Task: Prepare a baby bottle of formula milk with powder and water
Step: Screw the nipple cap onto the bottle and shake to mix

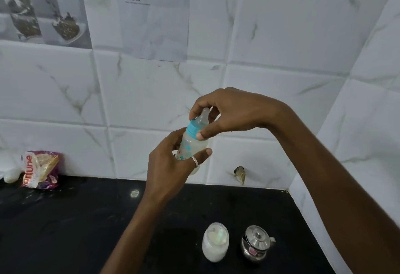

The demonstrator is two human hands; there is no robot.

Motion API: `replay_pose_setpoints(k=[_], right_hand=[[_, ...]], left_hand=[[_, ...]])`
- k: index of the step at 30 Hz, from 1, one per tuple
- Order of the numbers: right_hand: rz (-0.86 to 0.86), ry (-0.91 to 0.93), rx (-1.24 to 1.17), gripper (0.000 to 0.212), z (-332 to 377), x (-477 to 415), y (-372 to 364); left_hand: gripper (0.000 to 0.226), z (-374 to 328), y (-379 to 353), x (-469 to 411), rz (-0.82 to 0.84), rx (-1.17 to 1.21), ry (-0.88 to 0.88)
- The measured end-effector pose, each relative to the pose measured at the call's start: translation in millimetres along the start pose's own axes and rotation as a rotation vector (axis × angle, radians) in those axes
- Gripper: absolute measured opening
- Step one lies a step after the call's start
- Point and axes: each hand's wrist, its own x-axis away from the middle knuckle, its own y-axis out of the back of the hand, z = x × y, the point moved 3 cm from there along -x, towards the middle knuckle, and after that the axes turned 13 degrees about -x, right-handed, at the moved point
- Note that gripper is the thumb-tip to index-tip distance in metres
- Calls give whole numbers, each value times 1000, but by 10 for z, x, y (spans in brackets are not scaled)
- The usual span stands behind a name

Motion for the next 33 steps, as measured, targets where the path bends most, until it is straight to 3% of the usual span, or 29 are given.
replay_pose_setpoints(k=[7,14,20,28,33], right_hand=[[-210,-34,-99,51,-44,69,-210],[-213,101,-890,34,-245,266,-450],[-305,124,-1023,33,-247,303,-598],[-623,-12,-856,44,-165,387,-808],[-560,-11,-895,59,-185,423,-822]], left_hand=[[67,-41,101,76,-26,47,29],[60,-67,169,91,125,277,85],[57,-136,168,108,211,346,63],[60,-182,91,219,-3,153,-47],[51,-153,85,197,72,208,-21]])
